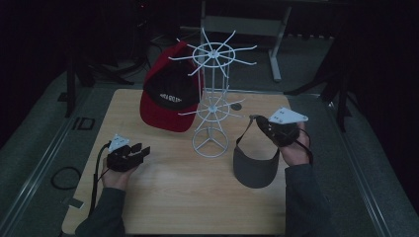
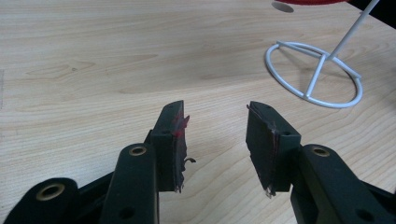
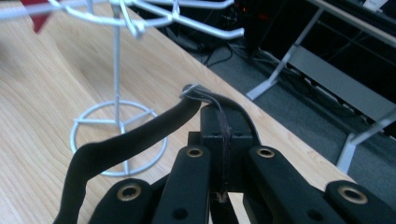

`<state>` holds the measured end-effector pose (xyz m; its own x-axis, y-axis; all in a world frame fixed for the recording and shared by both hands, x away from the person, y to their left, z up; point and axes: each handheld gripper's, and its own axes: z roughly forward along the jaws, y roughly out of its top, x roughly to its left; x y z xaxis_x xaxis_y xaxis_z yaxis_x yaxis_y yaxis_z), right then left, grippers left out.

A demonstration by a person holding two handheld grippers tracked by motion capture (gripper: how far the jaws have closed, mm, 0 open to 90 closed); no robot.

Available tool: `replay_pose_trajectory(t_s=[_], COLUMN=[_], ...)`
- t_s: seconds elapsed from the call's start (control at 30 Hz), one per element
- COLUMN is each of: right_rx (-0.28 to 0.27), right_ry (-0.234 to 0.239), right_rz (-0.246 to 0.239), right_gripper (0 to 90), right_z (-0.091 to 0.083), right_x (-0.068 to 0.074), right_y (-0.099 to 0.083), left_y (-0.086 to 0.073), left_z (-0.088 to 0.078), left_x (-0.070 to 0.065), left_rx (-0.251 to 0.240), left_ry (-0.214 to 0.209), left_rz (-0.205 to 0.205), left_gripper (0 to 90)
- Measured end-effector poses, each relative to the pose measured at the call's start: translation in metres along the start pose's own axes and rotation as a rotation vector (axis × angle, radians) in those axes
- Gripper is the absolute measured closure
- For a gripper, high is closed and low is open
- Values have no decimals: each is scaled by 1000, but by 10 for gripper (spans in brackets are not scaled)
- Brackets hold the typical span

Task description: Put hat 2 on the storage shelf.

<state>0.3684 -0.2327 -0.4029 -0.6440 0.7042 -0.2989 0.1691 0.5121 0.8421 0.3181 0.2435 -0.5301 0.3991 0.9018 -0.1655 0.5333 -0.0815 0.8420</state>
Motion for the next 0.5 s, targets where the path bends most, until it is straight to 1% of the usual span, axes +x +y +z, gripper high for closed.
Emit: replay_pose_trajectory(t_s=[0.13,0.5], right_rx=[-36,-82], right_ry=[22,36], right_rz=[12,-24], right_gripper=[899,899], right_z=[-10,-26], right_x=[1,10], right_y=[5,16], left_y=[0,0], left_z=[0,-1], left_x=[0,0], left_rx=[1,-1], left_ry=[-2,0], left_rz=[-2,-1], left_gripper=[579,579])
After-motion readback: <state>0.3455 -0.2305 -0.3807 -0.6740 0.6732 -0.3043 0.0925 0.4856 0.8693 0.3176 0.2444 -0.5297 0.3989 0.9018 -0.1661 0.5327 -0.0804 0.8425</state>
